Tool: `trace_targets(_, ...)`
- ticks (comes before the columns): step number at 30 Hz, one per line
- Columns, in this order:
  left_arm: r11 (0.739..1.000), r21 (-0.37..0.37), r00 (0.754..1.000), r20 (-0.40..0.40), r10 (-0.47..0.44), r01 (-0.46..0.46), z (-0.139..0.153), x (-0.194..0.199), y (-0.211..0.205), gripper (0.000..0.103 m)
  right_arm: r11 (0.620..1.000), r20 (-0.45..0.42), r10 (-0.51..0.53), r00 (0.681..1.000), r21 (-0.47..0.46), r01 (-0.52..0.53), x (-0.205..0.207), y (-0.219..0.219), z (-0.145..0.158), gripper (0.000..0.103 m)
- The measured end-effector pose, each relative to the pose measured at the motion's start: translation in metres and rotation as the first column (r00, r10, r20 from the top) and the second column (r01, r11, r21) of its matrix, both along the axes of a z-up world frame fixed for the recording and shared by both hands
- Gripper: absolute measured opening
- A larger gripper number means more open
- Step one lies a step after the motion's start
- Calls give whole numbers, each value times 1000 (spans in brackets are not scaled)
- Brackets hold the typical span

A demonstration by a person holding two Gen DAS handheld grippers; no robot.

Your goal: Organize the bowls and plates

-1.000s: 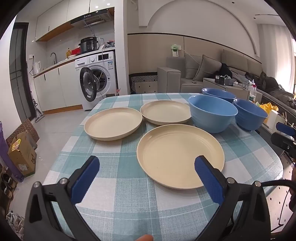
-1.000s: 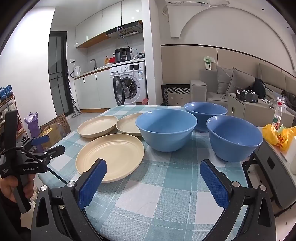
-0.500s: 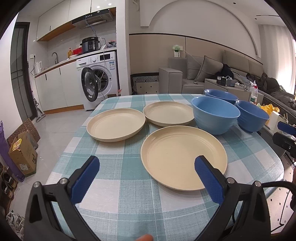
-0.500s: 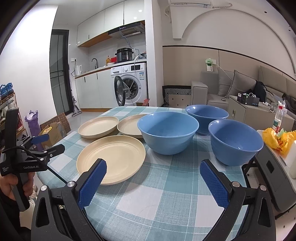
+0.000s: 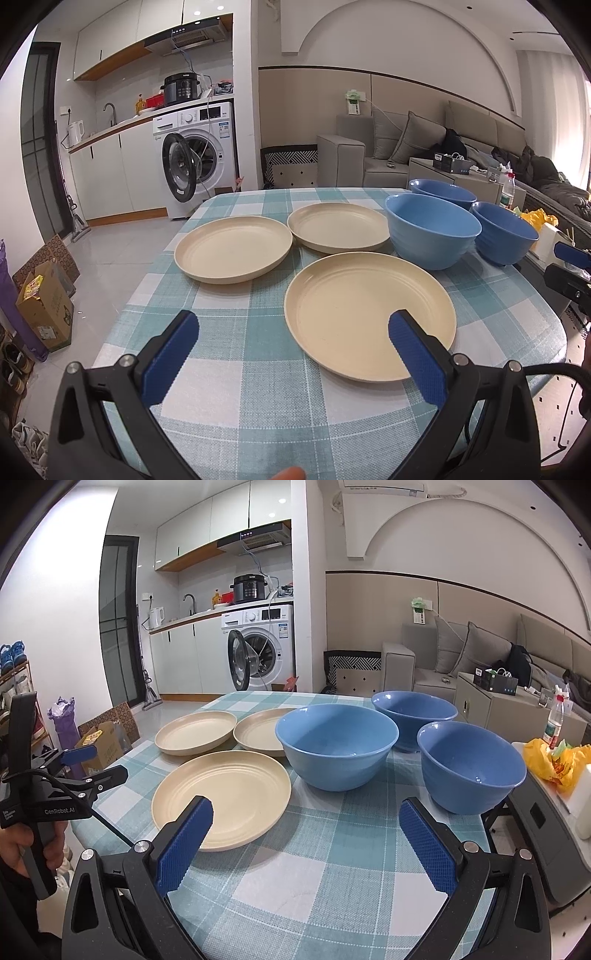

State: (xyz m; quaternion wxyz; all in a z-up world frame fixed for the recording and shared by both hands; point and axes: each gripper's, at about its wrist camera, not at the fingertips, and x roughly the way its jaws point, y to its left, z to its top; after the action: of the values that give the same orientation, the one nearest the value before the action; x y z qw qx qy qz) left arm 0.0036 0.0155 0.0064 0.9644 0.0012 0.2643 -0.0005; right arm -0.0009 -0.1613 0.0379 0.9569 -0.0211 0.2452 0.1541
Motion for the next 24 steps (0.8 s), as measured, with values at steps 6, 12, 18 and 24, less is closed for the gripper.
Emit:
trace_targets(6,1000,3,1000,0,5,-5,1,1,1,103,1000,1,-4,1000,1,4,0,1,3,103)
trace_targets(12,1000,6,1000,3,5,-5,1,2,0,103,1000,4,-5,1000,-1,5,0,0,6,103)
trace_targets(18,1000,7,1000,4,4,-4,1,2,1,103,1000,5,-6,1000,-10,6,1,-1,6,103)
trace_targets(24,1000,6,1000,6,-1,0,5,3,2,103,1000,7,-14,1000,-7,14,4,-4,9,103)
